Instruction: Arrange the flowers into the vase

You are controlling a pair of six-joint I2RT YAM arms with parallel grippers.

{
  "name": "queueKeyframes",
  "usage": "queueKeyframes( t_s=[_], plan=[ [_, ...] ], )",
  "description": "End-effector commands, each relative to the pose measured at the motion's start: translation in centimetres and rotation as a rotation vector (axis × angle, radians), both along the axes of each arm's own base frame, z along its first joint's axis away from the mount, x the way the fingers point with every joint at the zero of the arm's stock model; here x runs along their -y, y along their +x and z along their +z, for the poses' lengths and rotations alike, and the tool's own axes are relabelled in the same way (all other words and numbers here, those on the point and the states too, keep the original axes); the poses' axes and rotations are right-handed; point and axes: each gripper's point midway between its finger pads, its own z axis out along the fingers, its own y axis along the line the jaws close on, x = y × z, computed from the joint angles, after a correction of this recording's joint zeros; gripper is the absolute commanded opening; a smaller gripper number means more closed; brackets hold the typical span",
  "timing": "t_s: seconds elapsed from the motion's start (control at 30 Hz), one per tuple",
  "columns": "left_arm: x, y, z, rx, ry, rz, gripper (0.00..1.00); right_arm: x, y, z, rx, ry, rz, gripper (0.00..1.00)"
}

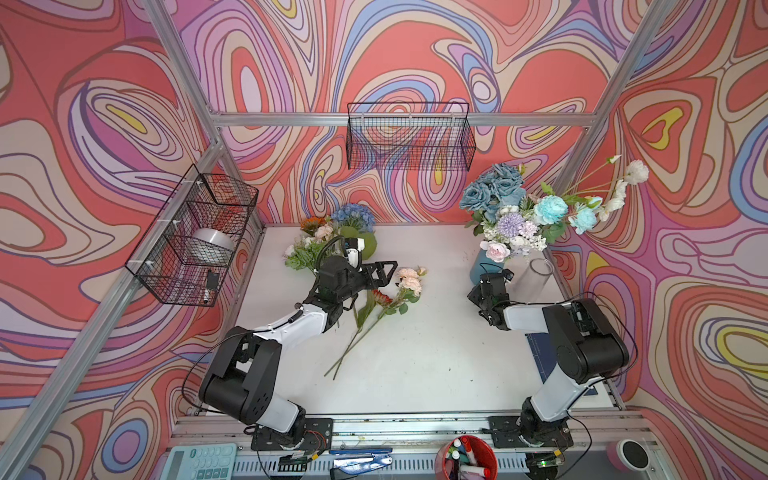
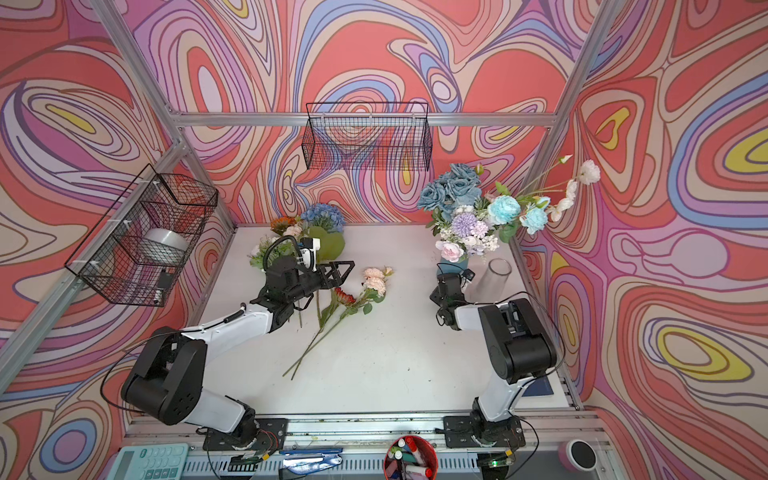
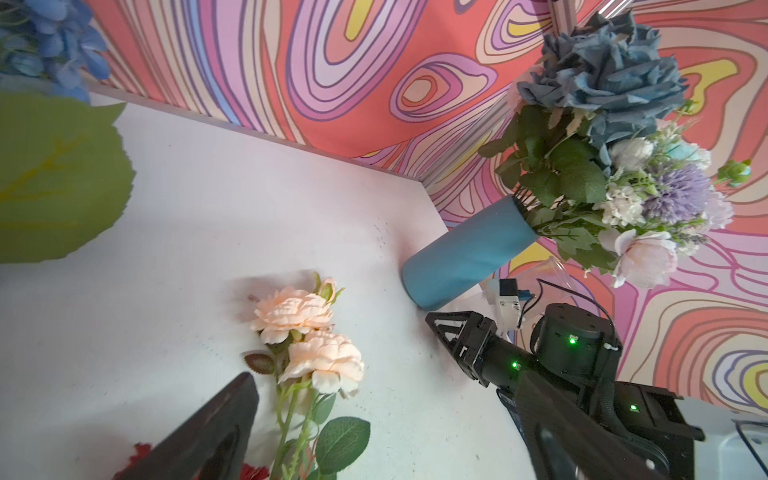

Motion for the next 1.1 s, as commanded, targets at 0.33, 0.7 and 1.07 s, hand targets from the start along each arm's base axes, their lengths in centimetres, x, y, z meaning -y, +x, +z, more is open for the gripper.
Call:
queueKeyframes(
  t_s=[0.33, 0.7, 1.07],
  plan=[
    [-1.0, -0.2, 0.0, 0.001, 0.026, 0.021, 1.0, 1.6, 1.8, -2.3, -0.047, -0.012, -0.034, 0.51],
    [-1.3, -0.4, 0.0, -0.001, 0.039, 0.03, 1.0, 2.1, 4.9, -2.4, -0.039, -0.026, -0.006, 0.51],
    [-1.6, -0.7, 0.0, -0.002, 0.04, 0.041, 1.0, 0.8, 4.8, -0.3, -0.061, -0.01, 0.101, 0.74]
  ],
)
